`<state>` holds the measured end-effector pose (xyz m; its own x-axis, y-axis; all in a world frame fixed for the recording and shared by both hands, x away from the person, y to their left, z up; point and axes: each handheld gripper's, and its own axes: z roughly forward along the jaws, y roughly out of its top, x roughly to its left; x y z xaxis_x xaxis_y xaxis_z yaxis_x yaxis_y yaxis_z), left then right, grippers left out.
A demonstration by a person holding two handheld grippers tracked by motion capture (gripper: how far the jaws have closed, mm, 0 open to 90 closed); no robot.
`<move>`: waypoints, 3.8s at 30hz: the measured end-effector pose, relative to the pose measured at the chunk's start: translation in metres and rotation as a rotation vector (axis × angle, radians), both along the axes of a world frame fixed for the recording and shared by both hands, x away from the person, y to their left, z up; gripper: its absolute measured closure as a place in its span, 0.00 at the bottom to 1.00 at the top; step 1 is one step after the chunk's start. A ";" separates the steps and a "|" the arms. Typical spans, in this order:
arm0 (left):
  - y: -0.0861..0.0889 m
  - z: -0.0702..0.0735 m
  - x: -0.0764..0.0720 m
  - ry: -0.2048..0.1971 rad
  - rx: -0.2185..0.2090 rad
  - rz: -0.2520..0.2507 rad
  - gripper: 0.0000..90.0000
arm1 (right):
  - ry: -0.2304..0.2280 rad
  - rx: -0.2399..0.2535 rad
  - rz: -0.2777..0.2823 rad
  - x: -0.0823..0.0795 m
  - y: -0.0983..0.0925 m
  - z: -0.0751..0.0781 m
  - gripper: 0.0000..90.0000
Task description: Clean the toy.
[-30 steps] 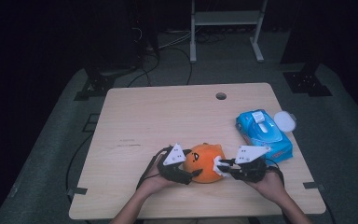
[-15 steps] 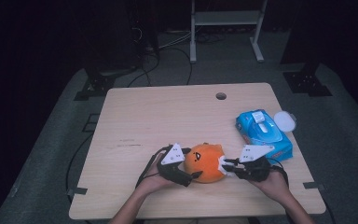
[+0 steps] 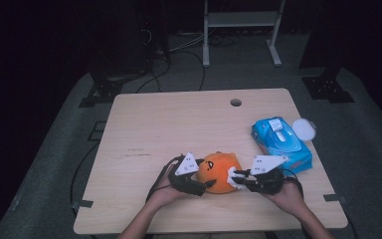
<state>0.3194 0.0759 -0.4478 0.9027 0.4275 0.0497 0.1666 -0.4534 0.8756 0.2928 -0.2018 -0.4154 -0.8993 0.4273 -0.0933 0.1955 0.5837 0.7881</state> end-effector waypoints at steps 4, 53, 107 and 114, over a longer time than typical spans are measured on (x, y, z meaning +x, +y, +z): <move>-0.001 0.000 0.001 0.004 -0.008 0.008 0.24 | 0.008 -0.013 -0.057 0.001 -0.019 -0.004 0.85; -0.020 0.004 -0.008 0.006 0.004 0.017 0.10 | -0.039 0.018 -0.060 0.004 0.000 0.008 0.85; -0.031 0.004 -0.032 -0.149 0.082 -0.090 0.23 | -0.050 -0.007 -0.029 -0.002 0.002 0.025 0.85; -0.033 0.006 -0.033 -0.124 0.067 -0.074 0.19 | -0.027 -0.011 0.008 -0.016 0.003 0.021 0.85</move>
<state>0.2864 0.0430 -0.4416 0.9169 0.3517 0.1888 0.0229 -0.5186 0.8547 0.2767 -0.1985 -0.3946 -0.8998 0.4189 -0.1222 0.1698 0.5941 0.7863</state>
